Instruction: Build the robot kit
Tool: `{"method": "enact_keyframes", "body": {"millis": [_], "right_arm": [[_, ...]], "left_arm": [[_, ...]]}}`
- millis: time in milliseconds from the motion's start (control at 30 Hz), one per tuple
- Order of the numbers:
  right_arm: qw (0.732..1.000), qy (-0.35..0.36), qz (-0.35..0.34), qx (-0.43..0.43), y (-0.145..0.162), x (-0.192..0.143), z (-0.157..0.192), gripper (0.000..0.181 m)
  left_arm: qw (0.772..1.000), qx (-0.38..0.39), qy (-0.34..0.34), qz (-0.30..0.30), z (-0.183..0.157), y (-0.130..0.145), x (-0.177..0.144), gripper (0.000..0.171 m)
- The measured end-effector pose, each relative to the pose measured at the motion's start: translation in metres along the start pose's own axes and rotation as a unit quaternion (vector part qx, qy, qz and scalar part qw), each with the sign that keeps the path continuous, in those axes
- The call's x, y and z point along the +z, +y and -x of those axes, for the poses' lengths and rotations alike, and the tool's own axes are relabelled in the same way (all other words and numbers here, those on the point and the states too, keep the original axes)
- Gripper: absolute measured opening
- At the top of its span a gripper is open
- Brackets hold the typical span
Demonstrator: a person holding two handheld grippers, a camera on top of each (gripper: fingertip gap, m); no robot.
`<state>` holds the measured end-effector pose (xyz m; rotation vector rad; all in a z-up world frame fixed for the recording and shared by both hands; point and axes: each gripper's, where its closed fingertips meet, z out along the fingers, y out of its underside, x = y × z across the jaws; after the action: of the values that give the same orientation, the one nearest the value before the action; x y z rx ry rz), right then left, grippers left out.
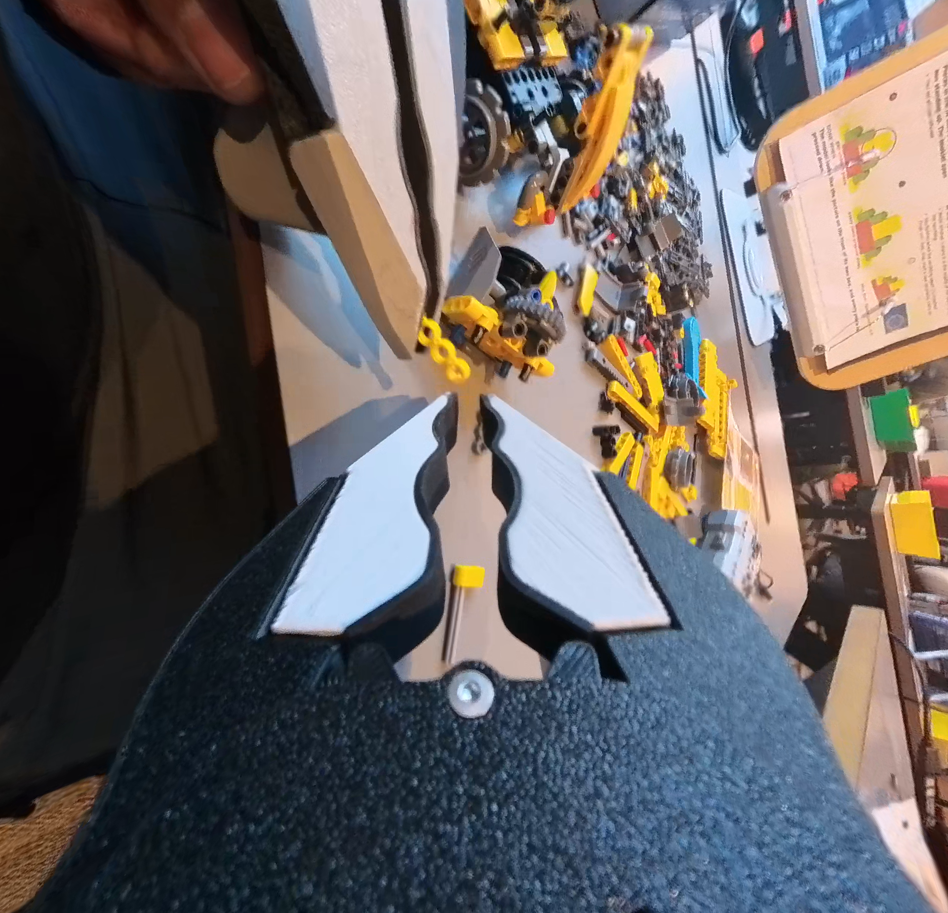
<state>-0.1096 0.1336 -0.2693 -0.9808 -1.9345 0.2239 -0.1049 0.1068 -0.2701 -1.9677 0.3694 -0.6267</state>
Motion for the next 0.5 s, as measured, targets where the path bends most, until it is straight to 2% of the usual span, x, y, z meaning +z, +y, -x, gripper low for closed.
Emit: {"method": "enact_keyframes", "body": {"millis": [133,233,300,500], "right_arm": [[0.996,0.011,0.011,0.088,0.03,-0.016,-0.023,0.011],[0.983,-0.025,0.026,0.181,0.057,-0.028,-0.027,0.028],[0.972,-0.059,0.019,0.227,0.065,-0.031,-0.023,0.036],[0.957,-0.133,0.024,0.257,0.081,-0.027,-0.009,0.04]], "left_arm": [[1.0,-0.009,-0.025,0.016,0.009,0.003,0.003,0.001],[0.999,-0.001,-0.043,0.031,0.011,0.006,0.009,0.001],[0.998,0.007,-0.055,0.034,0.012,0.005,0.013,0.001],[0.996,0.014,-0.074,0.053,0.011,0.006,0.02,0.001]]}}
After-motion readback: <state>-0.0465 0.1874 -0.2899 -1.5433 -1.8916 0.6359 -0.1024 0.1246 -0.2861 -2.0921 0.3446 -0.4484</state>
